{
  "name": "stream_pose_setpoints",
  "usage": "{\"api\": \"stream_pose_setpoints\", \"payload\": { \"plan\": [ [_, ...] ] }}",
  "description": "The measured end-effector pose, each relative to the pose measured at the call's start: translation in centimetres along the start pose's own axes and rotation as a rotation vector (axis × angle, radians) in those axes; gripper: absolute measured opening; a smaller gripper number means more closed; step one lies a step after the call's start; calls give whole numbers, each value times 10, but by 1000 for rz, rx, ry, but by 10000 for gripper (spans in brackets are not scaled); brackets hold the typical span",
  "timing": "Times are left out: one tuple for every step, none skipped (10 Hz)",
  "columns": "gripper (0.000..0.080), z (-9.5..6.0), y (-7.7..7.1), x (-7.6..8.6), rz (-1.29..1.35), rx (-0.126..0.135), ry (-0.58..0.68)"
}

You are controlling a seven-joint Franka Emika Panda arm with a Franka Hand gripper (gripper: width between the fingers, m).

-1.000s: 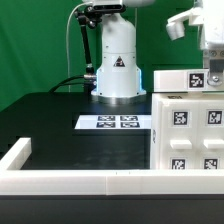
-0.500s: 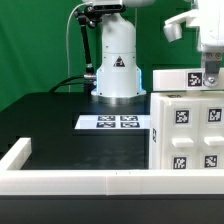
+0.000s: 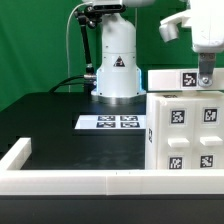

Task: Assemble cabinet

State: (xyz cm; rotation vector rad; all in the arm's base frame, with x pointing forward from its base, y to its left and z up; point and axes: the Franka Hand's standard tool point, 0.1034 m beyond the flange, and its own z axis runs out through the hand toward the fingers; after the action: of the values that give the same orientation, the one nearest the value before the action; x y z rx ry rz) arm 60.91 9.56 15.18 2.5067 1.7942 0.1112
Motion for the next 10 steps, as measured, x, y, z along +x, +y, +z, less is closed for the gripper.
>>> {"api": "stream_pose_setpoints", "payload": {
  "plan": [
    [563,0,0,0,96,0,0],
    [563,0,0,0,161,0,0],
    [563,0,0,0,205,0,0],
    [563,0,0,0,287,0,0],
    [563,0,0,0,341,0,1],
    [563,0,1,0,465,-1,3],
    [563,0,2,-1,555,-4,7],
    [563,0,3,-2,624,-7,9],
    [563,0,3,-2,647,-9,12],
    [563,0,4,-1,737,-14,18]
  ]
}}
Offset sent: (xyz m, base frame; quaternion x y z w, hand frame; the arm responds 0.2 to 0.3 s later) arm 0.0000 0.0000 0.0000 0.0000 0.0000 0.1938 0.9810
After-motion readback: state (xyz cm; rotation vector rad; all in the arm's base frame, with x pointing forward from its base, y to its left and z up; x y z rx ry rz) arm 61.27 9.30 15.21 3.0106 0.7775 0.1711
